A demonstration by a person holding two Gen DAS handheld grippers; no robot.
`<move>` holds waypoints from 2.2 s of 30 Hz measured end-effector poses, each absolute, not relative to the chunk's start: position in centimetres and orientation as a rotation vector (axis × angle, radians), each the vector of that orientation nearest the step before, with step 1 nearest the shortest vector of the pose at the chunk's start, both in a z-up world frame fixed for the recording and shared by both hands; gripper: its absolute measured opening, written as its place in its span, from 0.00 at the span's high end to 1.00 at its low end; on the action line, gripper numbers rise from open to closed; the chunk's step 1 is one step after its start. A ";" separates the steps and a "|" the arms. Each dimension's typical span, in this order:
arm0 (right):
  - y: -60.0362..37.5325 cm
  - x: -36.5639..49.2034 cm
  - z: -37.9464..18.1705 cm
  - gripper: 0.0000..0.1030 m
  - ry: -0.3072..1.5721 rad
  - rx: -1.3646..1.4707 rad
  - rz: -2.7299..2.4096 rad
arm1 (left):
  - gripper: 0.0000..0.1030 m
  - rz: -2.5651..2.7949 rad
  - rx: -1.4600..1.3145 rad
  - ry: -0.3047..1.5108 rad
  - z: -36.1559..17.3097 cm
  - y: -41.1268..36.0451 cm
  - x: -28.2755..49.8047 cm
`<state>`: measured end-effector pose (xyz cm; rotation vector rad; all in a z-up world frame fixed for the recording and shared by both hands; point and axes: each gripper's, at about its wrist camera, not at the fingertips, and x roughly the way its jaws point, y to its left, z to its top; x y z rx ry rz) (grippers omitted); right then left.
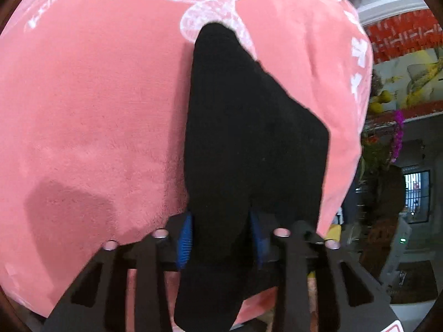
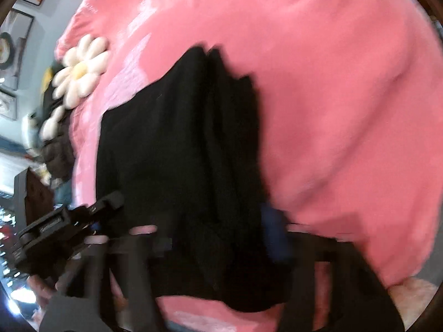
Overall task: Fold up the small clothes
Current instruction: 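Close both tools on the sweater hem side by side, then lift the hem with both tools and fold it over toward the collar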
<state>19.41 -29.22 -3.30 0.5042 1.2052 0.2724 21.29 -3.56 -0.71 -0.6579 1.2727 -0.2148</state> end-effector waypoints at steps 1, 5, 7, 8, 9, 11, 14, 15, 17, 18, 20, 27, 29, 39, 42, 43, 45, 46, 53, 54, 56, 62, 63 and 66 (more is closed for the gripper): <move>-28.9 19.0 -2.3 0.72 1.187 0.475 0.293 | 0.75 -0.226 -0.667 1.266 -0.4 -3.2 21.1; -28.5 17.5 -2.2 0.67 1.194 0.442 0.309 | 0.63 -0.206 -0.651 1.283 -0.7 -1.7 19.9; -28.3 17.4 -2.9 0.49 1.216 0.404 0.246 | 0.45 -0.187 -0.606 1.302 -1.6 -2.0 19.7; -28.3 17.5 -2.7 0.47 1.211 0.407 0.240 | 0.43 -0.178 -0.576 1.279 -1.1 -2.1 19.3; -28.4 17.7 -2.4 0.43 1.196 0.407 0.241 | 0.43 -0.178 -0.560 1.260 -0.6 -2.2 19.2; -28.5 18.0 -1.5 0.24 1.137 0.397 0.216 | 0.29 -0.163 -0.526 1.234 0.2 -2.4 19.0; -28.6 19.5 -1.8 0.17 1.121 0.430 0.217 | 0.27 -0.144 -0.518 1.250 -0.2 -3.0 19.7; -28.5 20.2 -2.4 0.17 1.143 0.449 0.223 | 0.27 -0.145 -0.531 1.266 -0.6 -3.1 20.0; -28.3 21.3 -3.4 0.17 1.179 0.483 0.234 | 0.26 -0.144 -0.565 1.295 -1.3 -3.1 20.2; -28.1 21.9 -4.1 0.17 1.194 0.497 0.241 | 0.25 -0.142 -0.562 1.300 -1.4 -3.5 20.5; -27.7 22.0 -4.7 0.16 1.209 0.483 0.252 | 0.24 -0.135 -0.519 1.301 -1.3 -4.3 21.0; -27.3 21.3 -4.5 0.25 1.151 0.417 0.279 | 0.24 -0.151 -0.403 1.294 -1.4 -6.7 22.3; -27.1 21.3 -4.6 0.25 1.149 0.403 0.276 | 0.24 -0.148 -0.378 1.288 -1.4 -7.5 22.7; -26.8 21.0 -4.7 0.25 1.125 0.382 0.256 | 0.24 -0.125 -0.362 1.285 -1.5 -8.1 23.2; -26.8 21.0 -4.7 0.26 1.124 0.388 0.254 | 0.24 -0.122 -0.366 1.283 -1.4 -8.4 23.1; -26.8 21.0 -4.7 0.26 1.123 0.390 0.253 | 0.25 -0.123 -0.368 1.282 -1.3 -8.2 22.9; -26.8 21.0 -4.6 0.28 1.119 0.397 0.258 | 0.29 -0.137 -0.384 1.278 -1.4 -7.5 22.4; -26.8 21.0 -4.6 0.28 1.120 0.400 0.260 | 0.30 -0.144 -0.398 1.274 -1.3 -7.3 22.3; -27.7 21.1 -4.8 0.56 1.123 0.534 0.322 | 0.46 -0.203 -0.516 1.254 -1.6 -5.2 21.6; -27.8 21.1 -4.8 0.60 1.123 0.545 0.330 | 0.51 -0.210 -0.542 1.252 -1.7 -4.9 21.5; -27.9 21.0 -4.7 0.70 1.122 0.566 0.338 | 0.63 -0.231 -0.600 1.247 -1.7 -4.1 21.2; -28.4 19.3 -2.5 0.80 1.124 0.672 0.393 | 0.73 -0.297 -0.670 1.229 0.2 -2.8 19.6; -28.3 18.7 -2.2 0.80 1.131 0.675 0.402 | 0.73 -0.307 -0.673 1.233 0.8 -2.5 18.9; -27.7 16.8 -3.5 0.75 1.202 0.676 0.395 | 0.71 -0.303 -0.658 1.289 0.5 -1.8 17.2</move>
